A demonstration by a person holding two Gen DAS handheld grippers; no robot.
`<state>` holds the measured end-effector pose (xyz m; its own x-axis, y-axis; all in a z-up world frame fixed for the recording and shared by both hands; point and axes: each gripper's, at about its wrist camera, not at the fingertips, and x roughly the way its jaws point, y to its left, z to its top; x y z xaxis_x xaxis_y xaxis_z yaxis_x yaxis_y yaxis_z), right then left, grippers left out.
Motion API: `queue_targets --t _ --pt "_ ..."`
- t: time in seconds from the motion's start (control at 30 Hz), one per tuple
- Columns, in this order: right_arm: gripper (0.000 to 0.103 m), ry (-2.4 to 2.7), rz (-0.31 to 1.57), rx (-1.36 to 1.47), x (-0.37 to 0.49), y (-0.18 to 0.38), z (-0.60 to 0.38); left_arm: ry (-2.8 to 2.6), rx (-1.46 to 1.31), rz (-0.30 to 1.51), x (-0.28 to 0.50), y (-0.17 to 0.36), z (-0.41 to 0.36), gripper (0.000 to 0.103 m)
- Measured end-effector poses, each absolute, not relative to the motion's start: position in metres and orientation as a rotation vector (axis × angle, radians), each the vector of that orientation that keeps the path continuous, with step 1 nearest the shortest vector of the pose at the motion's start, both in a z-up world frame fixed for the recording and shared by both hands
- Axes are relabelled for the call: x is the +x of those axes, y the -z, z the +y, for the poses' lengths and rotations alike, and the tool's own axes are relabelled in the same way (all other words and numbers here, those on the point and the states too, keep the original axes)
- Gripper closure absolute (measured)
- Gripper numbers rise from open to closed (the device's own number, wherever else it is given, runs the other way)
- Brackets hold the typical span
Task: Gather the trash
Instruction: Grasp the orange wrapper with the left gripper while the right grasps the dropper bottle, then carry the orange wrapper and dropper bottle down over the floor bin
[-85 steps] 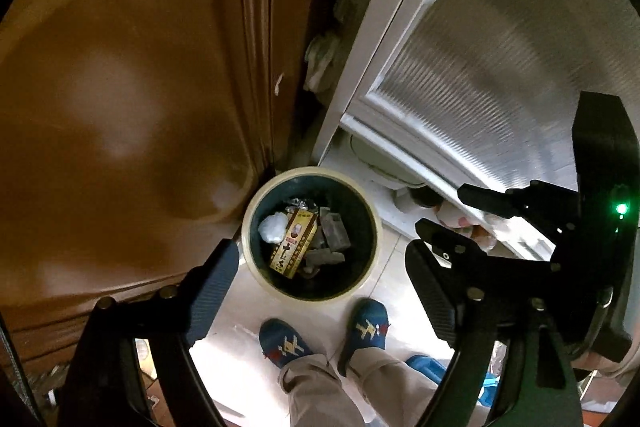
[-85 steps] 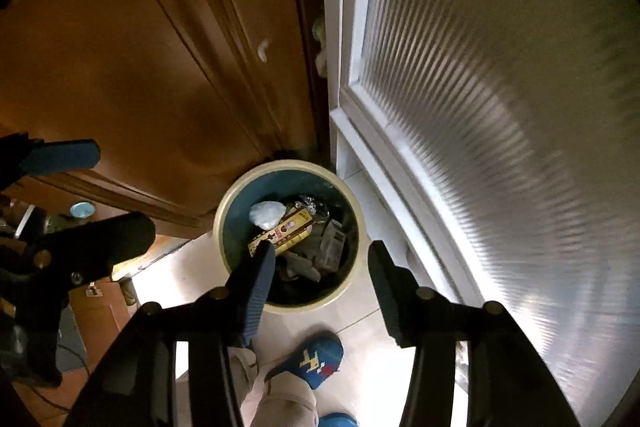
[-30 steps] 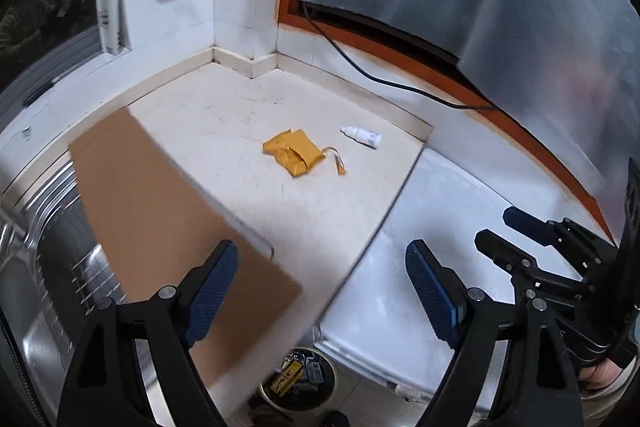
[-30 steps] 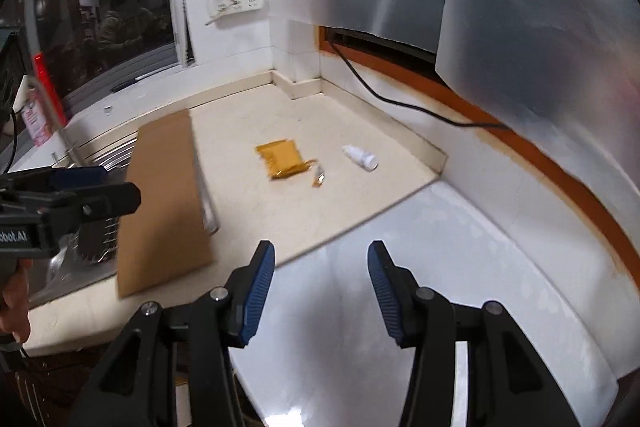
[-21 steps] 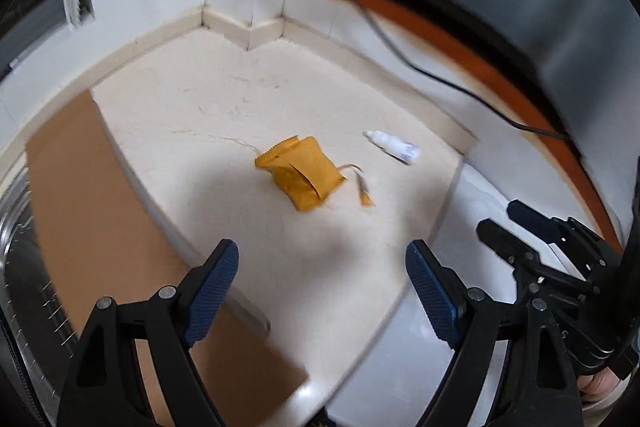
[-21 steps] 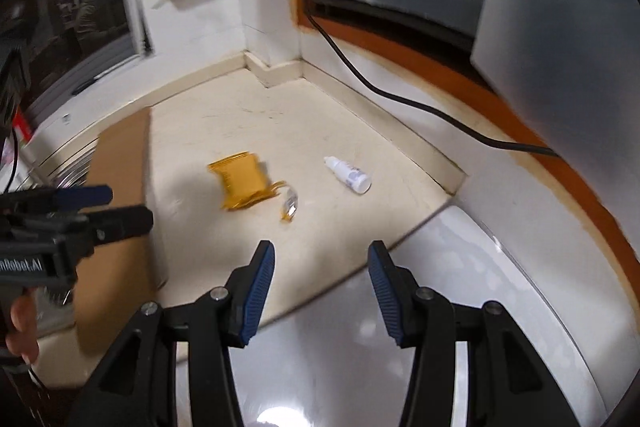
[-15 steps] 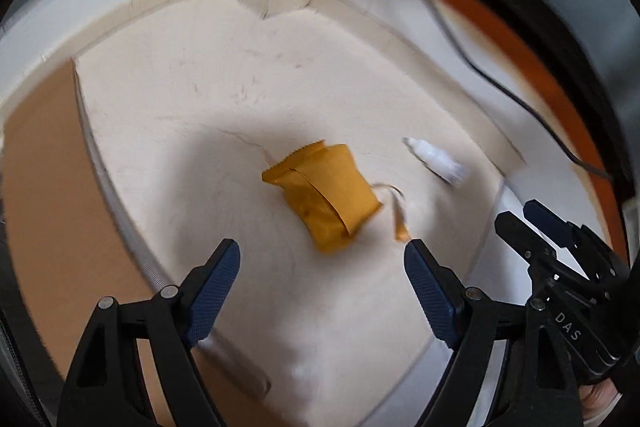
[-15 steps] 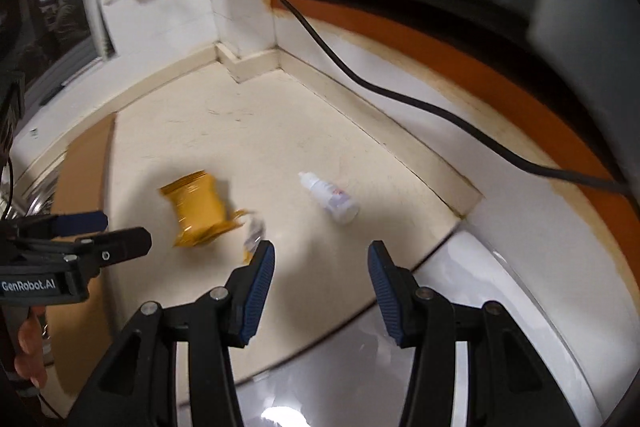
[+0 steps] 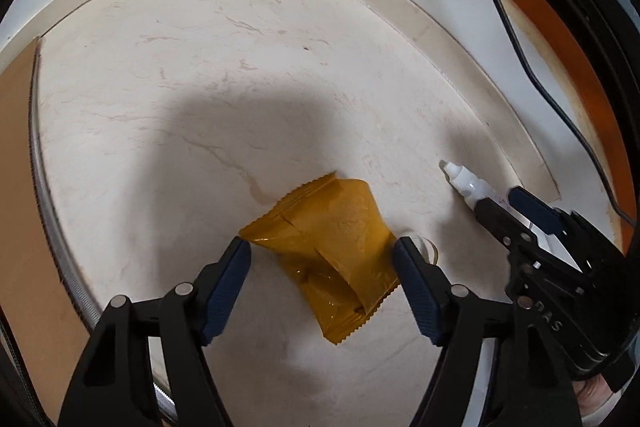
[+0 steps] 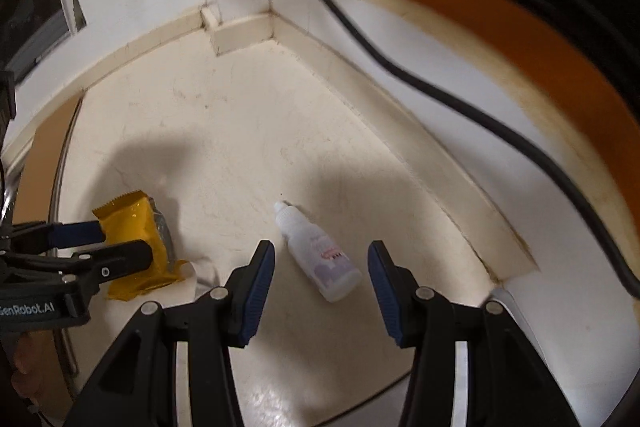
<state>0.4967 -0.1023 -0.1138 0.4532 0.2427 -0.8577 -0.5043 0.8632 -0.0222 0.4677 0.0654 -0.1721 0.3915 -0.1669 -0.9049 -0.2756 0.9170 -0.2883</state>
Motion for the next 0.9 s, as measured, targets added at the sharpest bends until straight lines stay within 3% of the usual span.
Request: queue_targets --t 0.1,0.17,0.3,0.53,0.6,0.9 --pt "0.075 -0.491 1.04 -0.295 0.504 0.122 -0.1 -0.061 -0.408 1.178 0.473 0.171 0.062 0.038" --pt "0.078 -0.516 1.061 -0.281 0.505 0.126 -0.099 -0.045 -0.395 1.178 0.477 0.171 0.06 0.047" --pt "0.079 -0.546 1.061 -0.239 0.501 0.126 -0.102 -0.022 -0.354 1.183 0.477 0.17 0.05 0.058" --pt "0.079 -0.523 1.053 -0.193 0.475 0.127 -0.111 0.009 -0.295 1.151 0.458 0.164 0.041 0.067" --pt "0.079 -0.525 1.053 -0.171 0.462 0.126 -0.116 0.016 -0.292 1.143 0.449 0.161 0.039 0.076" --pt "0.079 -0.555 1.012 -0.078 0.392 0.104 -0.139 0.074 -0.34 1.082 0.374 0.123 0.033 0.08"
